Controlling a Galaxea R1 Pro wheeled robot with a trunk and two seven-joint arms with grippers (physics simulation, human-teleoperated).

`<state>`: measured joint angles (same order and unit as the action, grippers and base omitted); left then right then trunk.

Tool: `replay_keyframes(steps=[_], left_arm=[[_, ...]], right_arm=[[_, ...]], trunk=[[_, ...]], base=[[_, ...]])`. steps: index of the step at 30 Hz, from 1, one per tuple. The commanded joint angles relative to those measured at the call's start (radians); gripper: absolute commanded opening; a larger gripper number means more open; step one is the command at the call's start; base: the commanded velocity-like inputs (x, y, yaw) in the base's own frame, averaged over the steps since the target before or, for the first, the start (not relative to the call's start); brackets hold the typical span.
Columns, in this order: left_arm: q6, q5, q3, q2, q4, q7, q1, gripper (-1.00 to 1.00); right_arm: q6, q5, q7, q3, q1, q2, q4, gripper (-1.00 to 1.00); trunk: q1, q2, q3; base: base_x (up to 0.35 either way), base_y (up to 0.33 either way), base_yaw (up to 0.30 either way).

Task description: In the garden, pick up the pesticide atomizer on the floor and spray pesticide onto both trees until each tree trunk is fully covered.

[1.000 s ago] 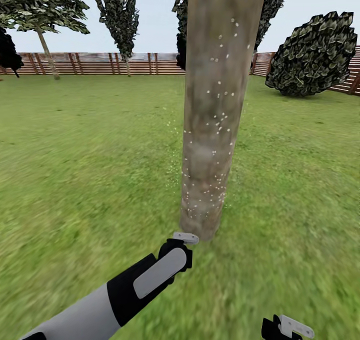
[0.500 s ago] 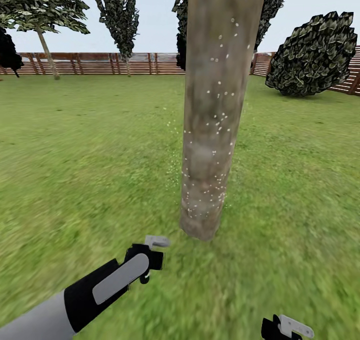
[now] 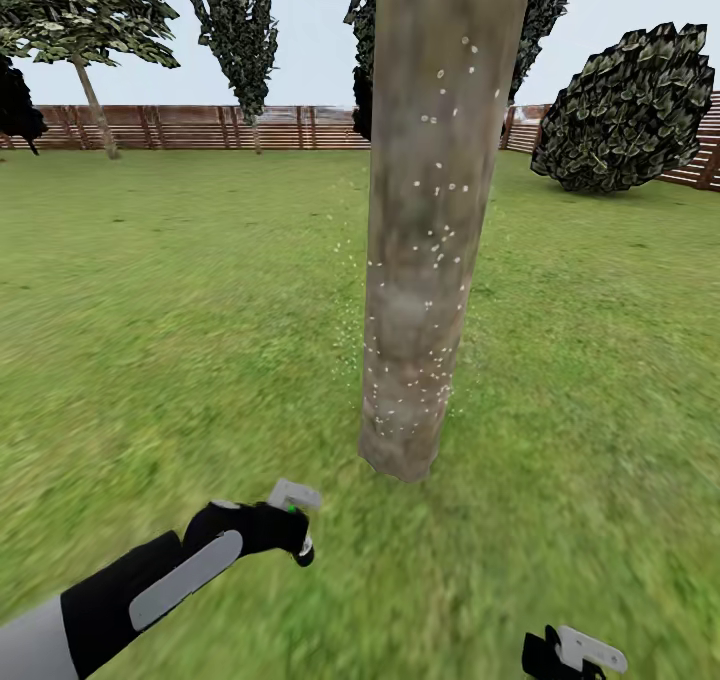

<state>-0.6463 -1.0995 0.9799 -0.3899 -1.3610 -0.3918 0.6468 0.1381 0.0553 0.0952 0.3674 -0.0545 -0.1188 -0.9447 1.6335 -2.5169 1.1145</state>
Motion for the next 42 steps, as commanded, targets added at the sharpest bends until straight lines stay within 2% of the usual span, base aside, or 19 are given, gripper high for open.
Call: replay_keyframes(steps=[1, 2, 4, 6, 8, 9, 12, 14, 16, 17, 18, 19, 22, 23, 28, 32, 35, 37, 42], left_arm=[[0.011, 0.050, 0.003, -0.012, 0.003, 0.069, -0.003, -1.00], [0.037, 0.130, 0.003, -0.029, 0.012, 0.219, -0.015, -1.00], [0.119, 0.204, 0.000, -0.041, 0.050, 0.426, -0.041, -1.00], [0.176, 0.227, -0.001, -0.041, 0.077, 0.549, -0.048, -1.00], [0.202, 0.240, -0.002, -0.039, 0.087, 0.619, -0.051, -1.00], [0.212, 0.245, -0.002, -0.038, 0.090, 0.643, -0.053, -1.00], [0.276, 0.249, 0.001, -0.037, 0.092, 0.664, -0.054, -1.00], [0.301, 0.275, 0.003, -0.037, 0.093, 0.668, -0.054, -1.00], [0.315, 0.365, 0.004, -0.037, 0.092, 0.677, -0.054, -1.00], [0.337, 0.436, 0.005, -0.036, 0.094, 0.717, -0.055, -1.00], [0.348, 0.454, 0.005, -0.036, 0.095, 0.736, -0.055, -1.00], [0.373, 0.489, 0.004, -0.036, 0.095, 0.801, -0.055, -1.00], [0.387, 0.520, 0.004, -0.032, 0.097, 0.874, -0.055, -1.00], [0.393, 0.526, 0.004, -0.022, 0.098, 0.889, -0.055, -1.00], [0.401, 0.534, 0.005, -0.002, 0.108, 0.903, -0.054, -1.00], [0.406, 0.537, 0.005, 0.006, 0.112, 0.906, -0.053, -1.00], [0.412, 0.598, 0.005, 0.025, 0.111, 0.908, -0.053, -1.00], [0.414, 0.631, 0.005, 0.043, 0.108, 0.909, -0.053, -1.00], [0.415, 0.645, 0.005, 0.051, 0.108, 0.909, -0.054, -1.00]], right_arm=[[-0.002, 0.006, -0.003, 0.000, -0.002, -0.001, -0.005, -1.00], [-0.040, 0.006, -0.023, -0.010, -0.004, -0.001, -0.028, -1.00], [-0.173, 0.007, -0.062, -0.020, -0.006, -0.001, -0.094, -1.00], [-0.255, 0.008, -0.093, -0.023, -0.009, -0.001, -0.149, -1.00], [-0.330, 0.010, -0.111, -0.025, -0.019, -0.001, -0.207, -1.00], [-0.396, 0.011, -0.120, -0.031, -0.028, 0.000, -0.258, -1.00], [-0.551, 0.018, -0.183, -0.054, -0.066, 0.003, -0.375, -1.00], [-0.619, 0.017, -0.222, -0.059, -0.092, 0.032, -0.421, -1.00], [-0.691, 0.015, -0.283, -0.061, -0.125, 0.077, -0.443, -1.00], [-0.752, 0.014, -0.347, -0.061, -0.165, 0.107, -0.452, -1.00], [-0.773, 0.014, -0.371, -0.062, -0.180, 0.116, -0.453, -1.00], [-0.834, 0.014, -0.446, -0.062, -0.221, 0.140, -0.460, -1.00], [-0.952, 0.016, -0.565, -0.062, -0.298, 0.176, -0.488, -1.00], [-1.017, 0.016, -0.608, -0.063, -0.336, 0.183, -0.503, -1.00], [-1.166, 0.017, -0.762, -0.113, -0.426, 0.196, -0.518, -1.00], [-1.185, 0.010, -0.882, -0.156, -0.447, 0.230, -0.525, -1.00], [-1.185, 0.008, -0.993, -0.168, -0.452, 0.256, -0.526, -1.00], [-1.185, 0.007, -1.040, -0.184, -0.453, 0.264, -0.526, -1.00], [-1.185, 0.007, -1.143, -0.247, -0.451, 0.268, -0.525, -1.00]], trunk=[[0.000, 0.000, 0.001], [0.000, 0.000, 0.001], [0.000, 0.000, 0.001], [0.000, 0.000, 0.001], [0.000, 0.000, 0.001], [0.000, 0.000, 0.001], [0.000, 0.000, 0.001], [0.000, 0.000, 0.001], [0.000, 0.000, 0.001], [0.000, 0.000, 0.001], [0.000, 0.000, 0.001], [0.000, 0.000, 0.001], [0.000, 0.000, 0.001], [0.000, 0.000, 0.001], [0.000, 0.000, 0.001], [0.000, 0.000, 0.001], [0.000, 0.000, 0.001], [0.000, 0.000, 0.001], [0.000, 0.000, 0.001]], base=[[0.000, 0.000, 0.000], [0.000, 0.000, 0.000], [0.000, 0.000, 0.000], [0.000, 0.000, 0.000], [0.000, 0.000, 0.000], [0.000, 0.000, 0.000], [0.000, 0.000, 0.000], [0.000, 0.000, 0.000], [0.000, 0.000, 0.000], [0.000, 0.000, 0.000], [0.000, 0.000, 0.000], [0.000, 0.000, 0.000], [0.000, 0.000, 0.000], [0.000, 0.000, 0.000], [0.000, 0.000, 0.000], [0.000, 0.000, 0.000], [0.000, 0.000, 0.000], [0.000, 0.000, 0.000], [0.000, 0.000, 0.000]])
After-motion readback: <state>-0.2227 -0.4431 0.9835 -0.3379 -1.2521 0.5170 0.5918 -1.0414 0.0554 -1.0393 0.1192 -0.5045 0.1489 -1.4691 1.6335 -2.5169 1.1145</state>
